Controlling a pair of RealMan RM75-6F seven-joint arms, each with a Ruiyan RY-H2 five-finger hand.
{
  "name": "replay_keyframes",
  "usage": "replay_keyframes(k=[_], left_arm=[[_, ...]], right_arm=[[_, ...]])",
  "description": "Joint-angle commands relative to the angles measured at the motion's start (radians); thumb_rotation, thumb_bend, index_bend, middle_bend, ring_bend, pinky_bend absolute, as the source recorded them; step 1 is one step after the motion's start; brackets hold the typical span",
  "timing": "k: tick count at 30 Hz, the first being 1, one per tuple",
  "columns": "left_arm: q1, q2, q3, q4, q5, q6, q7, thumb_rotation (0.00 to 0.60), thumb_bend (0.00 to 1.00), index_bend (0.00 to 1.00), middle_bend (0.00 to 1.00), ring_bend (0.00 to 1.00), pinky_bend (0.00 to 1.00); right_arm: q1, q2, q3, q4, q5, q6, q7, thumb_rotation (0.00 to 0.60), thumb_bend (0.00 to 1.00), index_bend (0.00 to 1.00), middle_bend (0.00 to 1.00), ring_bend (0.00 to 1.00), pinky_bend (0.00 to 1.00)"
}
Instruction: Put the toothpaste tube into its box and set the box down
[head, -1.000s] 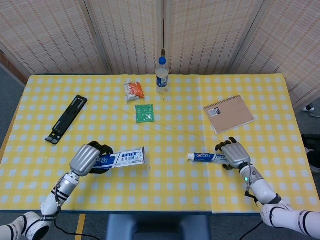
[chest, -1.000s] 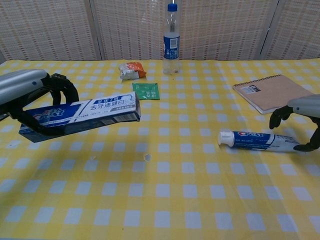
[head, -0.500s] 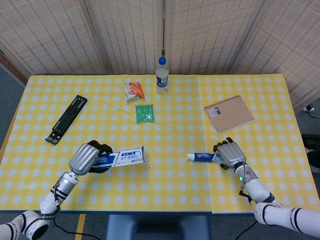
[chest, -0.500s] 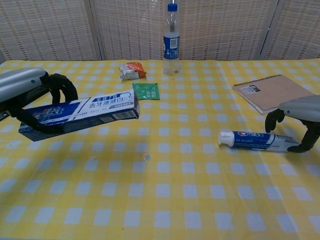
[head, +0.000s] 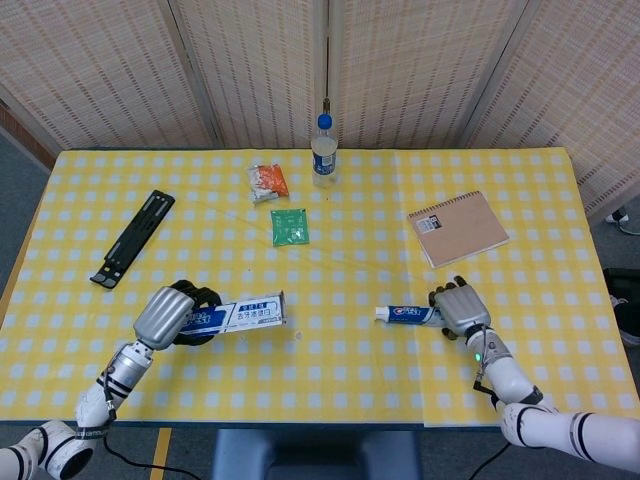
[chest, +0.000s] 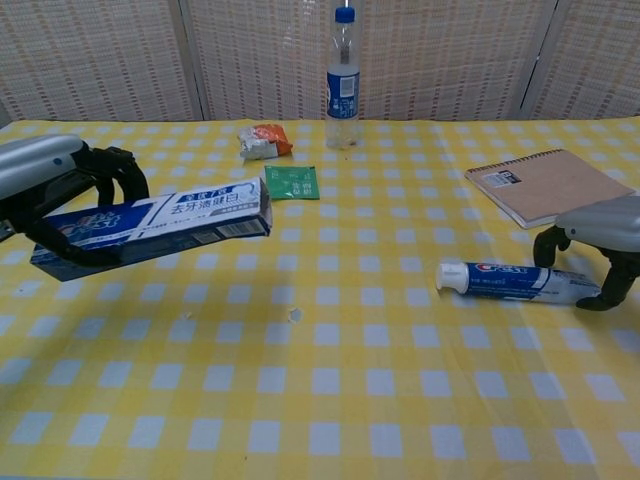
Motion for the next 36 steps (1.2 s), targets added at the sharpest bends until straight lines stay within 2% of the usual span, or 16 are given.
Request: replay_keyframes(k=[1,10,16,22,30,36], left_arm=[[0.000,0.000,0.001,0.006,0.001,-0.001,-0.004,0.600,0.21,0.46,0.52,0.54,0.39],[-0.001,0.000,0.002,0.024,0.000,-0.002,-0.023,0.600,0.21,0.46,0.52,0.53,0.39],[-0.001,-0.001,0.001,0.038,-0.005,-0.002,-0.038,0.600,0.21,0.46,0.52,0.53,0.39],[0.004,0.007,-0.001,0.042,-0.009,0.003,-0.048,0.600,0.21,0.46,0.52,0.53,0.39],[-0.005,0.014,-0.004,0.045,-0.013,-0.011,-0.071,0.600,0.21,0.46,0.52,0.53,0.39],[-0.020,0.008,0.001,0.076,-0.010,-0.038,-0.109,0.600,0.21,0.46,0.52,0.53,0.39]], right_arm=[[0.007,-0.015,0.000,0.012,0.006,0.008,-0.007,0.600,0.32,0.39,0.32,0.23,0.12],[0.014,-0.046,0.004,0.029,0.038,0.050,-0.032,0.600,0.32,0.50,0.41,0.32,0.20],[0.019,-0.075,0.007,0.048,0.060,0.075,-0.055,0.600,0.33,0.62,0.50,0.41,0.29],[0.008,-0.070,0.023,0.056,-0.014,0.097,-0.002,0.600,0.33,0.68,0.54,0.46,0.37],[-0.009,0.032,0.030,-0.008,-0.117,0.089,0.079,0.600,0.33,0.69,0.55,0.47,0.39],[0.001,0.155,0.036,-0.113,-0.196,0.063,0.116,0.600,0.33,0.69,0.55,0.47,0.40]])
